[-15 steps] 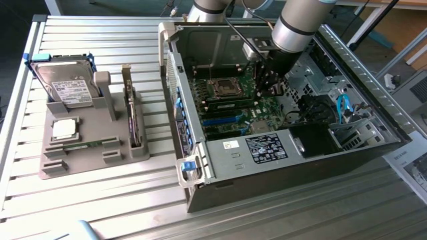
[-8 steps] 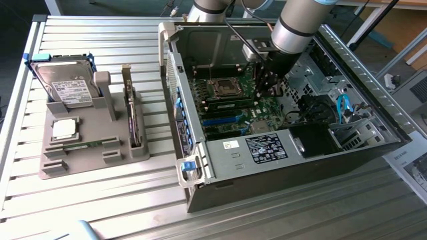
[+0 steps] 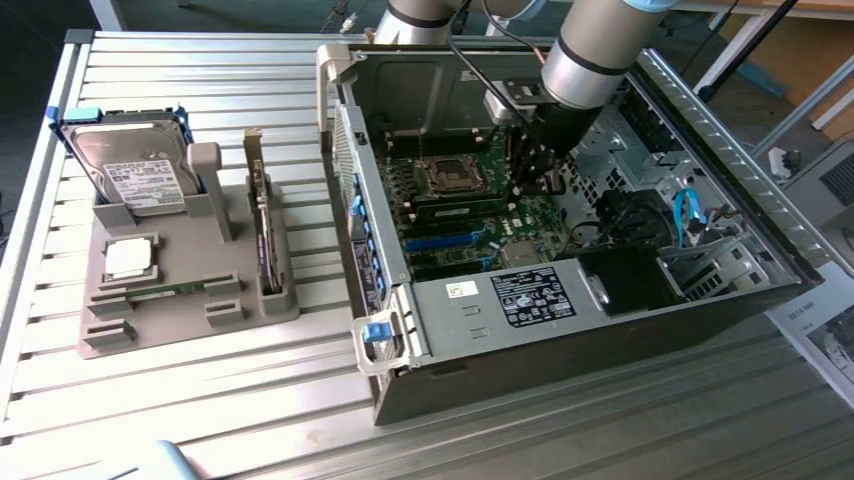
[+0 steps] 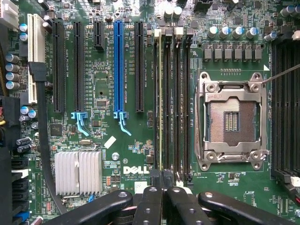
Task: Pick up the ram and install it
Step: 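Press down the ram until it locks into place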
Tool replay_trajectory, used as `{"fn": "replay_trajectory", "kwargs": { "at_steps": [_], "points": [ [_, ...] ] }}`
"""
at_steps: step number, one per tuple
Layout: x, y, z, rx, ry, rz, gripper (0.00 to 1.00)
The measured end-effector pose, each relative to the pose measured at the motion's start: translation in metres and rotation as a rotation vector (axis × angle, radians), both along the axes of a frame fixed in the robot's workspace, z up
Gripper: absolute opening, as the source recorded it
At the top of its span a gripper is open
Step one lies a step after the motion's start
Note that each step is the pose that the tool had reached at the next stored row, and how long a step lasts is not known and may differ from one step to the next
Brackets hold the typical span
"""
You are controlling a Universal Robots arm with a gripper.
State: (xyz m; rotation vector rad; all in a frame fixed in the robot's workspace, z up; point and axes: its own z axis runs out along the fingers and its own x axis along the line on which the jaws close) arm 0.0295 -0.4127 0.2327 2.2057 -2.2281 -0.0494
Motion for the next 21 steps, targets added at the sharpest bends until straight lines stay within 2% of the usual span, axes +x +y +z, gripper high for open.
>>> {"fn": "replay_trajectory", "kwargs": {
  "at_steps": [15,21],
  "points": [
    [0.0000,-0.0002,-0.0015,0.0001,0.0000,0.000,0.10],
    [0.0000,-0.0002,0.0074,-0.0001,0.0000,0.000,0.10]
  ]
}}
